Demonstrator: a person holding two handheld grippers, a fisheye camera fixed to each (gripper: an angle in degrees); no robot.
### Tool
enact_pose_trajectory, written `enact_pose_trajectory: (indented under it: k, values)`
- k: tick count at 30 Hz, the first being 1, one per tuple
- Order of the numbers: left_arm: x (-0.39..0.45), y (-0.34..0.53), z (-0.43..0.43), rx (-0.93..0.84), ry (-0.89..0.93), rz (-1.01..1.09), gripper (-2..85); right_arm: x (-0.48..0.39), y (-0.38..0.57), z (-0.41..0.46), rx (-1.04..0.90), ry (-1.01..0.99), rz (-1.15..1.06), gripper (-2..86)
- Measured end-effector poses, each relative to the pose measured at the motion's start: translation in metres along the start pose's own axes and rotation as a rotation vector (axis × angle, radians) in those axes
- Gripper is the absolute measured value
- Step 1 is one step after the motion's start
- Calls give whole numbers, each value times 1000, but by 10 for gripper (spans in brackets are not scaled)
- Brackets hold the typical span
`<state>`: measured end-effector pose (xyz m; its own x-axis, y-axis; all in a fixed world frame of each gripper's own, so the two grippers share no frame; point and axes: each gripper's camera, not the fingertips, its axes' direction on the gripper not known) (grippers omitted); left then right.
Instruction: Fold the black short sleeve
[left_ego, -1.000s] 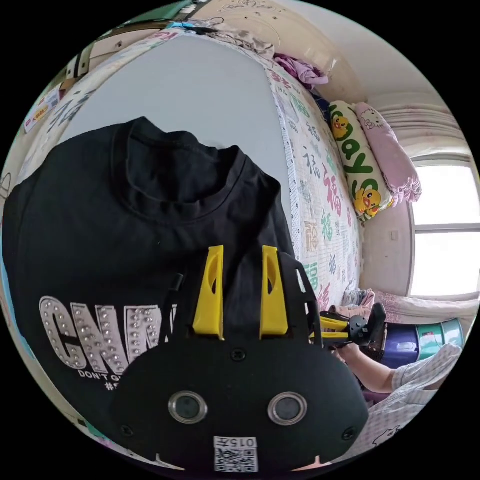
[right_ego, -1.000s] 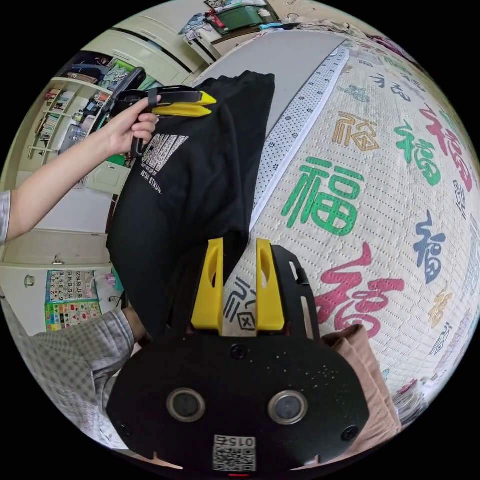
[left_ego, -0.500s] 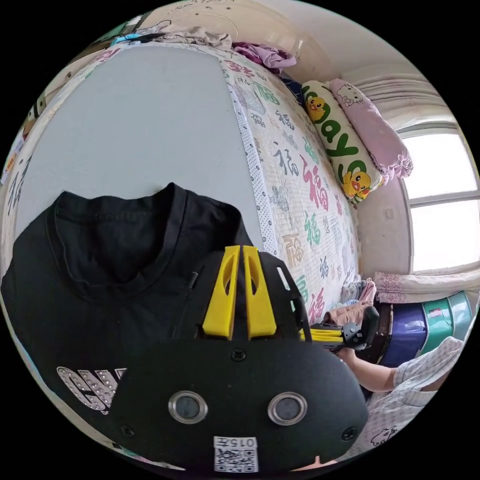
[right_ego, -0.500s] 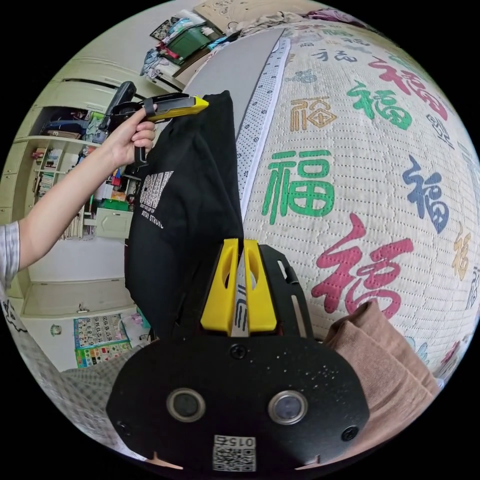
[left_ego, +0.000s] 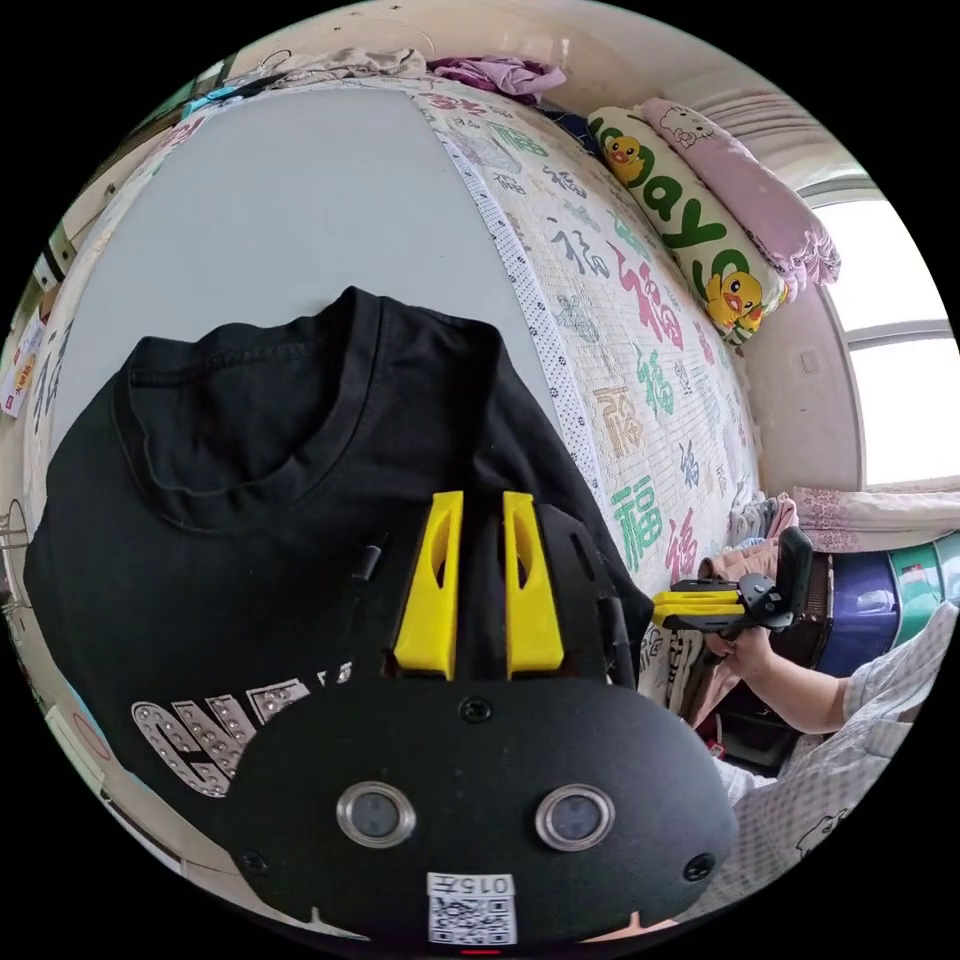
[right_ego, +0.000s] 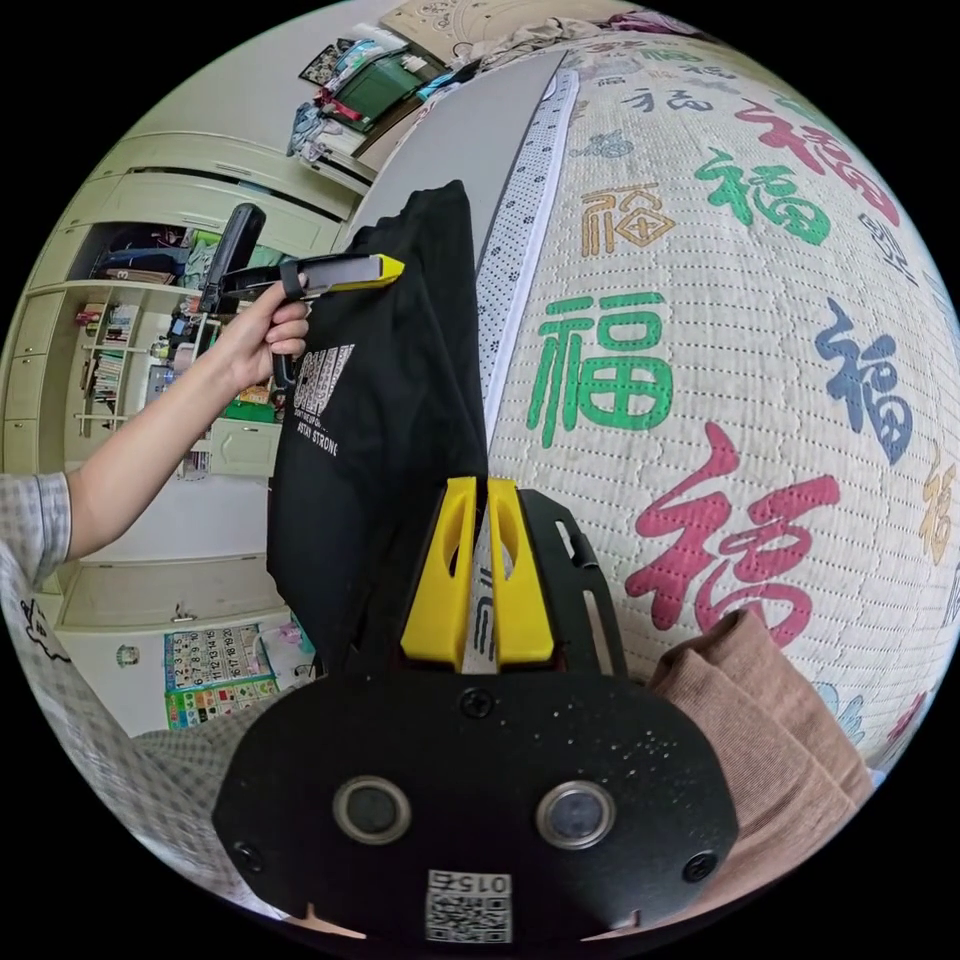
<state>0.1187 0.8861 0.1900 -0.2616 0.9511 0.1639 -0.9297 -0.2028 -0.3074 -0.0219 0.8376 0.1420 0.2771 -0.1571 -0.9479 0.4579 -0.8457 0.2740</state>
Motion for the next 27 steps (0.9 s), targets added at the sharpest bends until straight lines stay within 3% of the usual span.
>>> enact_pose_trajectory:
  k: [14,18,22,27]
  values:
    - [6,-55,8,66,131,13,13,37,24,-7,69,19,34,6]
    - [22,-73,24,-14,-4,42,39,57,30,7,40,17,92,8]
    - [19,-49,4,34,-20,56,71,77,45,-3,59,-47,101,24]
    - [2,19,-20,16,-12,-28,82,46,71,-18,97,-48,-54,58]
